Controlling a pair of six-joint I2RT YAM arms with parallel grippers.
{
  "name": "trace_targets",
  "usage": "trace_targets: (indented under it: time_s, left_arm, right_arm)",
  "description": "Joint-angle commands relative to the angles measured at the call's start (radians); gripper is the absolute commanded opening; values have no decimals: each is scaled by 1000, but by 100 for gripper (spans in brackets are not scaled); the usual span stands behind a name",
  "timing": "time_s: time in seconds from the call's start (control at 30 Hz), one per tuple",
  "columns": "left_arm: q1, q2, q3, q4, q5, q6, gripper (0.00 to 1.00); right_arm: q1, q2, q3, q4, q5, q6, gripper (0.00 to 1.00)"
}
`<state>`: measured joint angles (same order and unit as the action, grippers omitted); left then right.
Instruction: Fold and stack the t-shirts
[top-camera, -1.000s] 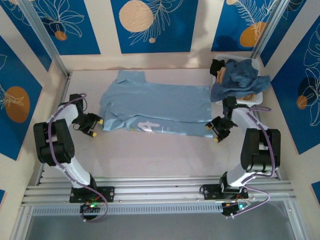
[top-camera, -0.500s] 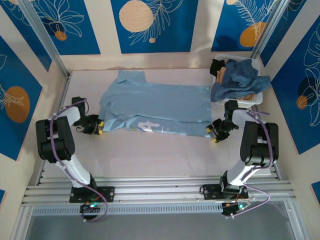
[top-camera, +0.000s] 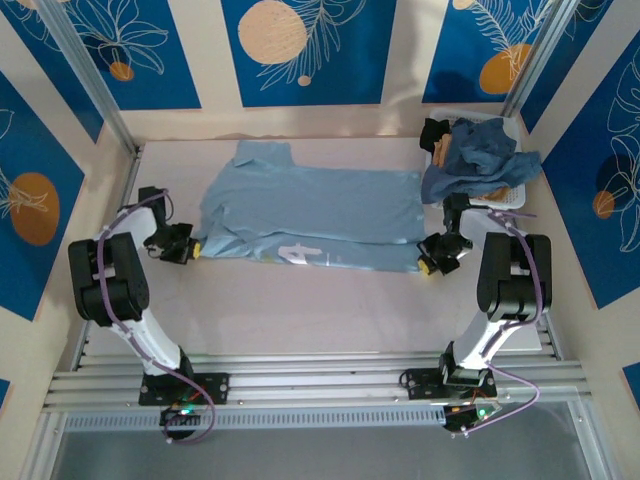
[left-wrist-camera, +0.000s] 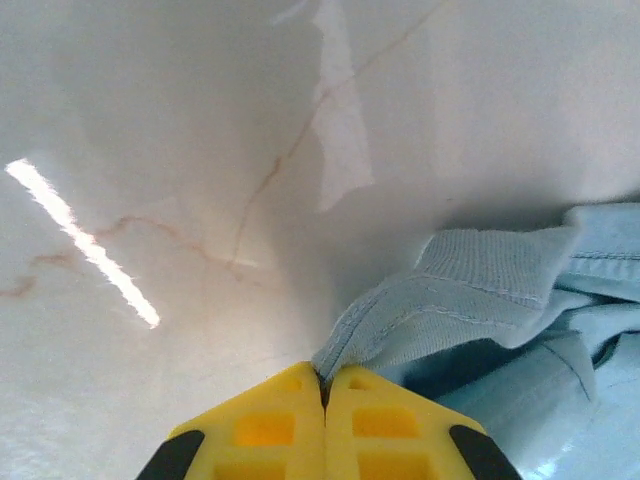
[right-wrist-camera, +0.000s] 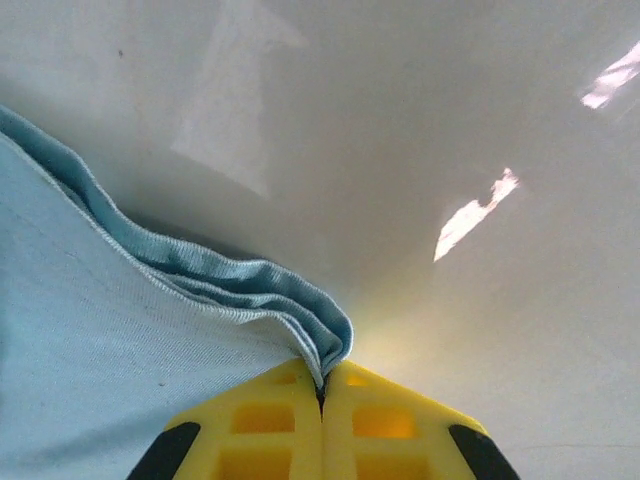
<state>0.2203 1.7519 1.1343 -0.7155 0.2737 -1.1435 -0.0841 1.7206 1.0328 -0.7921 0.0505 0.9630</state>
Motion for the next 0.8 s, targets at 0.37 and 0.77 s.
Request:
trace_targets:
  time_s: [0.37, 0.77]
  left_arm:
    - [34, -133, -70, -242, -119, 113, 0]
    - [35, -67, -136, -165, -203, 199, 11]
  right_arm:
    - [15, -100, -34, -200, 142, -57, 0]
    - [40, -99, -115, -157, 77, -45, 2]
